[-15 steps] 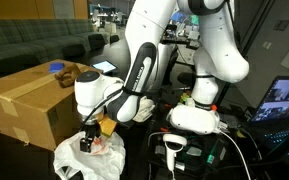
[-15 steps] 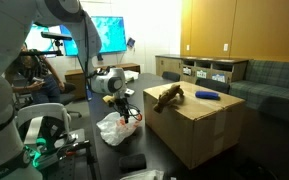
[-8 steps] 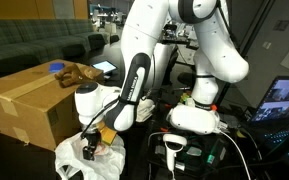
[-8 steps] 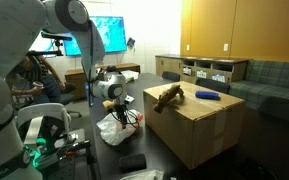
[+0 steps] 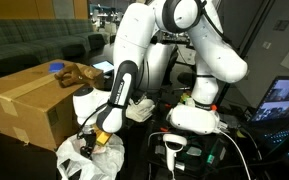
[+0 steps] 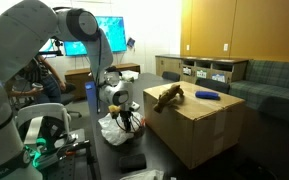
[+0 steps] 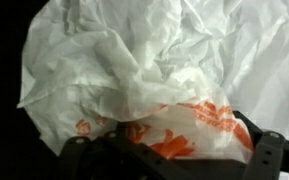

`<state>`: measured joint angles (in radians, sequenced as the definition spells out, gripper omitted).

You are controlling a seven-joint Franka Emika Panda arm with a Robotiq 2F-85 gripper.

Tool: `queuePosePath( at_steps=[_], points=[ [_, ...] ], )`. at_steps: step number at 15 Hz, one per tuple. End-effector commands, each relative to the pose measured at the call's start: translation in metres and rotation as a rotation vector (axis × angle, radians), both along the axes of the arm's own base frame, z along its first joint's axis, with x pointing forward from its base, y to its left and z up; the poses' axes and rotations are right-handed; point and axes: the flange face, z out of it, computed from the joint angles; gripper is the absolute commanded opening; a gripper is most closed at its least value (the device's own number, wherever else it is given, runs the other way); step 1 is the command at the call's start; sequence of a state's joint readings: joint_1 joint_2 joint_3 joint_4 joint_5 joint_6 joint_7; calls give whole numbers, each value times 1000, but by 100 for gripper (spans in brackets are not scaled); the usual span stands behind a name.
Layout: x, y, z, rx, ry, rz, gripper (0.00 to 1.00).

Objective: Put the turnip plushie on the table, then the moose on the box, then the white towel on the table, then the blue sponge on the box, then the duster on the table, lastly, the plastic on the box

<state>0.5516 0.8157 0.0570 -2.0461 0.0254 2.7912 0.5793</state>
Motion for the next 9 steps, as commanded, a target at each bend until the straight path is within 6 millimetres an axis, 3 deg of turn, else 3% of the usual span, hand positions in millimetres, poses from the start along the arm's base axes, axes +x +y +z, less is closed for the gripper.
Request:
queuePosePath(
  at_steps=[1, 4, 9],
  points=[
    [11, 1, -7, 25, 15, -16, 74],
    [5, 1, 1, 33, 20, -12, 49],
    [-14, 13, 37, 51, 17, 54, 13]
  ],
)
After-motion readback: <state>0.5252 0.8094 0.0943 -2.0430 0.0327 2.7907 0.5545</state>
